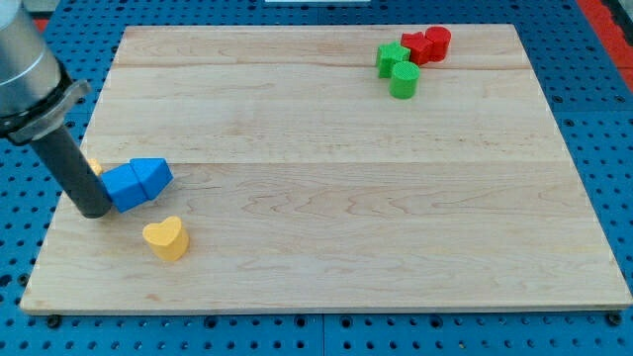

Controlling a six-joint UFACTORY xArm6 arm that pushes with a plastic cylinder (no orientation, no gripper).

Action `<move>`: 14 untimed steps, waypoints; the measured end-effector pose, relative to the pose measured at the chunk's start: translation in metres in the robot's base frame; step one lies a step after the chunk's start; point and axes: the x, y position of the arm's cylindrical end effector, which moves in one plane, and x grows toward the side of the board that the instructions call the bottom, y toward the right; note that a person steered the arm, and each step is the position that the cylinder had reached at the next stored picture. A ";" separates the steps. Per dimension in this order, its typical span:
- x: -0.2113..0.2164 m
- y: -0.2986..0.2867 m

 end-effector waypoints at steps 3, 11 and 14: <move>-0.097 0.069; -0.190 0.106; -0.175 0.120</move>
